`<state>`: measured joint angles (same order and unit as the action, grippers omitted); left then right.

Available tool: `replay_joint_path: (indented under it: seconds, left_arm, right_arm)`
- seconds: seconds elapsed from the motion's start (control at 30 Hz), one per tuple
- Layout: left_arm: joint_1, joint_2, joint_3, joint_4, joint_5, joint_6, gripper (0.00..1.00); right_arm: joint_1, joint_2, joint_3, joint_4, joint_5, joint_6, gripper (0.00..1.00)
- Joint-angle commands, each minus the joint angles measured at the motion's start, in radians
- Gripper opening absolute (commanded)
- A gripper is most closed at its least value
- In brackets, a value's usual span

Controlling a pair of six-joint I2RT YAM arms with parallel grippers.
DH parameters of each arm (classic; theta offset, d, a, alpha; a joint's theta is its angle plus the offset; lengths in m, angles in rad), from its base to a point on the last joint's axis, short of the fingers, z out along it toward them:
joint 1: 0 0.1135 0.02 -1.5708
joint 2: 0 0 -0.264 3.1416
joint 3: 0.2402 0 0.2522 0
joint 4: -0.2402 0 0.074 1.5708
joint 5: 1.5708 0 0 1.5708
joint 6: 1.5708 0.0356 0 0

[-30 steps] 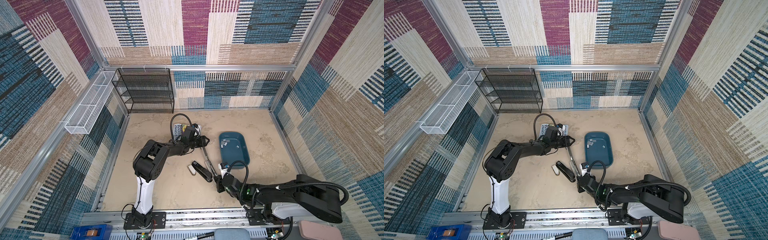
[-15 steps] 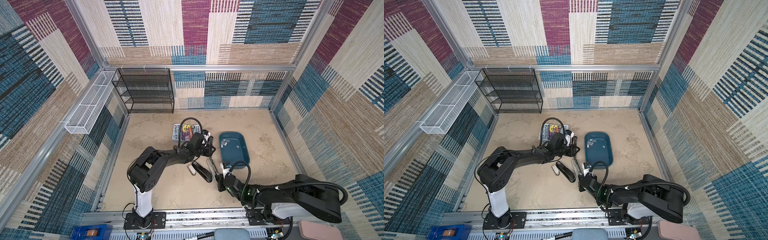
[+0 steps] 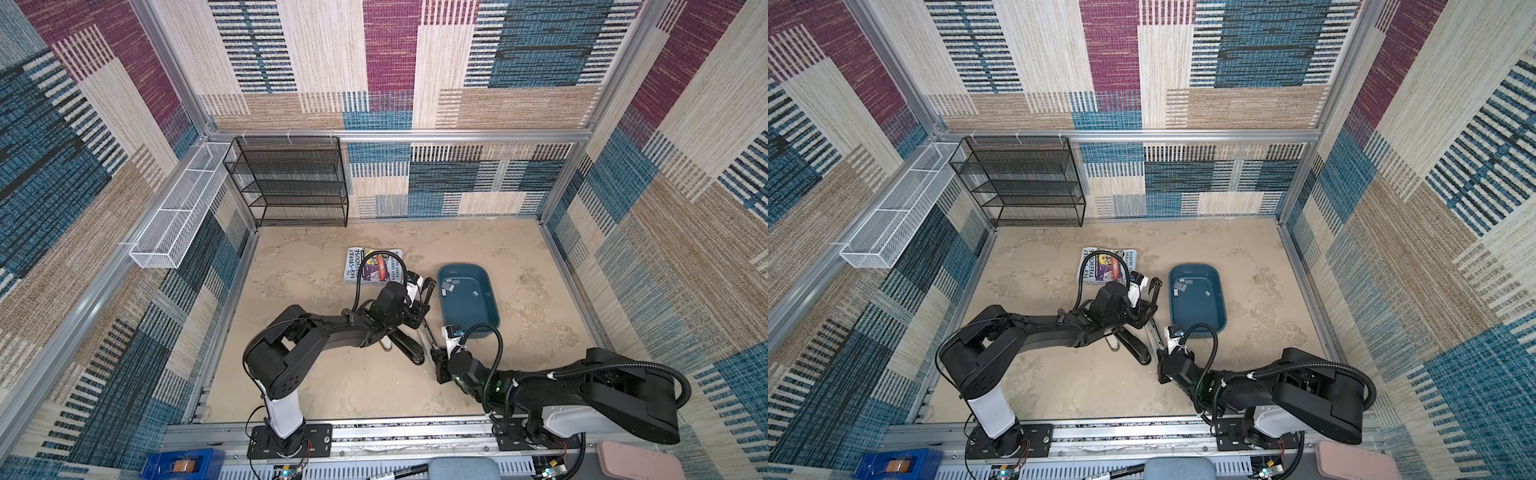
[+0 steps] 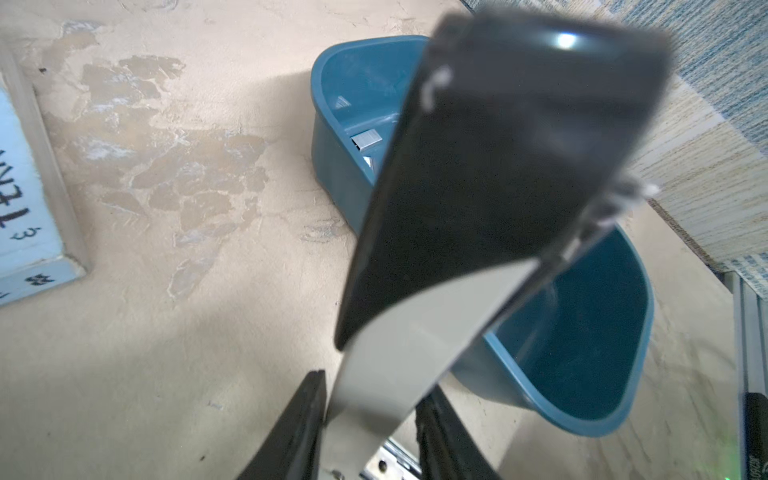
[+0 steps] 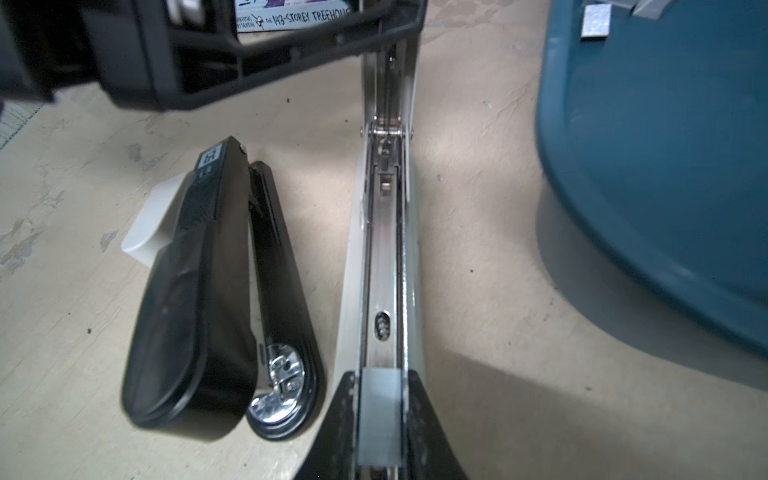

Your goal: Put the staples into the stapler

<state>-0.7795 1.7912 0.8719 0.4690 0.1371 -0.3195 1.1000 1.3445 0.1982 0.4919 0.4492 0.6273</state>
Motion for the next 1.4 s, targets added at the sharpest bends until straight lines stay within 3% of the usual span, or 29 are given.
replay_joint_path:
  seconds: [0.0, 0.43, 0.9, 1.37]
  left_arm:
    - [-0.003, -0.015, -0.004, 0.091, 0.012, 0.045, 0.41]
    - [-0.007, -0.042, -0.159, 0.367, 0.031, 0.089, 0.44]
    - [-0.007, -0.045, -0.176, 0.422, 0.074, 0.124, 0.50]
    - [-0.008, -0.004, -0.247, 0.580, 0.162, 0.142, 0.93]
  right_arm:
    - [0.017, 0.004, -0.003, 0.046, 0.007, -0.014, 0.02]
    - [0.104, 0.092, 0.042, 0.045, 0.111, -0.033, 0.02]
    - [0.106, 0.136, 0.041, 0.073, 0.121, -0.046, 0.02]
    - [0.107, 0.115, 0.032, 0.078, 0.129, -0.046, 0.09]
